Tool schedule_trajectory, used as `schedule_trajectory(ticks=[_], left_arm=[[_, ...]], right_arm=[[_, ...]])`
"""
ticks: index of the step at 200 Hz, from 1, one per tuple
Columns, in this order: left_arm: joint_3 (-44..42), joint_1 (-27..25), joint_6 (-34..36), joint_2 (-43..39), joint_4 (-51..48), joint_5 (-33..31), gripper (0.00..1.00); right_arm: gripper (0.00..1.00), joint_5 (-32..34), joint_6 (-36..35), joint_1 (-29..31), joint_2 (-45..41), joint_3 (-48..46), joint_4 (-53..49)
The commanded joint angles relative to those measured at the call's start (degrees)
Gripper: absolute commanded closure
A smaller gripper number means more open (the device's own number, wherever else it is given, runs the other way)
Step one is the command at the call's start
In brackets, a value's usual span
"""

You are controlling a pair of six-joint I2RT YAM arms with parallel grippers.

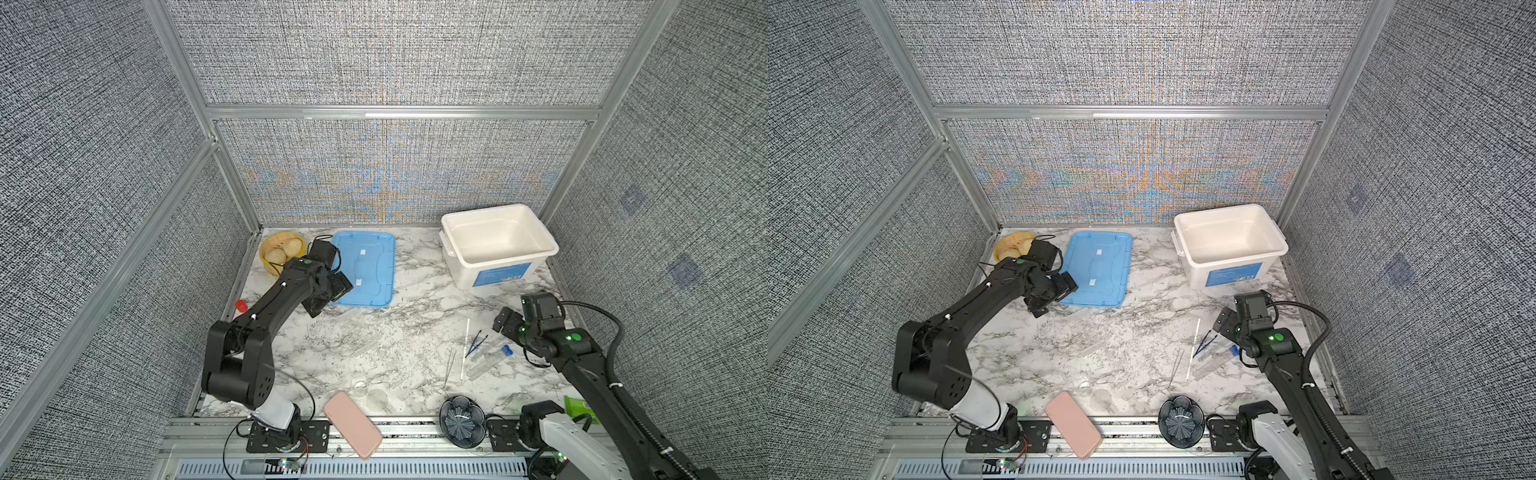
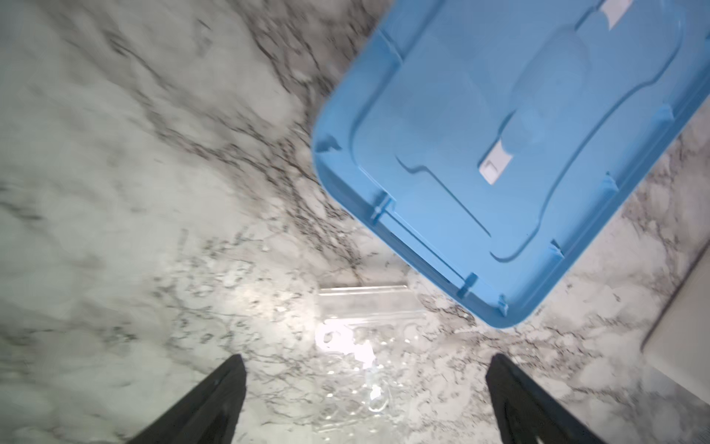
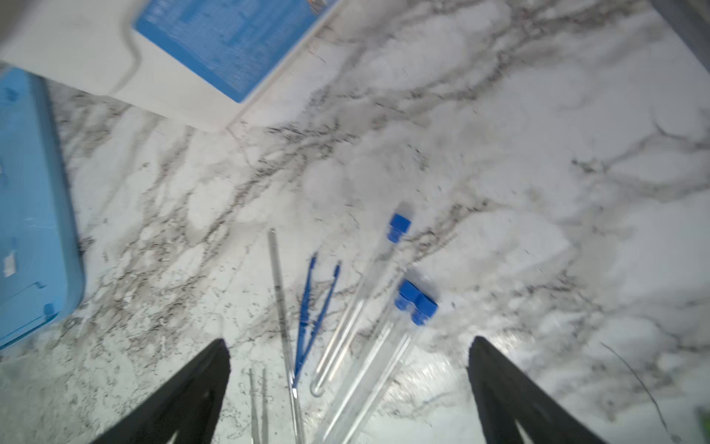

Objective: Organize the chemistry lab equipment

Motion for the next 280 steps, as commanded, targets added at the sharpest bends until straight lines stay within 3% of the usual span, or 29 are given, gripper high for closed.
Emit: schedule_trajectory(ticks=[1, 19, 37, 52, 75, 99, 138, 241, 280], left_arm=[[-4.5, 0.1, 2.9, -5.7, 6.4, -9.7, 0.01], [-9.7, 0.0, 10.6, -11.2, 18.2, -10.1, 0.01], [-15.2, -0.2, 20.4, -14.3, 32.0, -7.4, 0.01], [-19.1, -0.4, 28.2, -14.9, 42.0, -3.8, 0.01], [-22.2, -0.4, 34.6, -13.6, 49.1, -1.0, 0.01], [-23.6, -0.4, 36.5, -13.1, 51.1, -2.1, 0.01], [-26.6, -0.4, 36.5, -15.2, 51.2, -8.8, 0.01], [-32.8, -0.4, 35.8, -20.9, 55.1, -14.4, 0.01], [-33.3, -0.4, 35.2, -21.8, 55.3, -14.1, 0.01]], right_arm=[[0.06, -4.6, -1.9, -3.7, 3.4, 2.4, -7.9], [0.08, -9.2, -4.4, -8.9, 7.9, 4.3, -8.1], [0.12, -15.0, -2.6, -12.4, 11.9, 5.1, -6.1], [0.21, -13.7, 2.5, -14.7, 15.2, 6.3, -7.7], [0.26, -13.4, 8.2, -15.4, 18.2, 6.1, -4.7], [0.33, -12.1, 11.1, -15.4, 20.6, 5.5, -1.5], [0.42, -10.1, 11.3, -15.4, 25.7, 6.4, 1.5], [0.43, -11.5, 10.7, -15.4, 40.7, 11.8, 3.5], [0.57, -11.5, 12.4, -15.1, 41.7, 11.1, 4.5]])
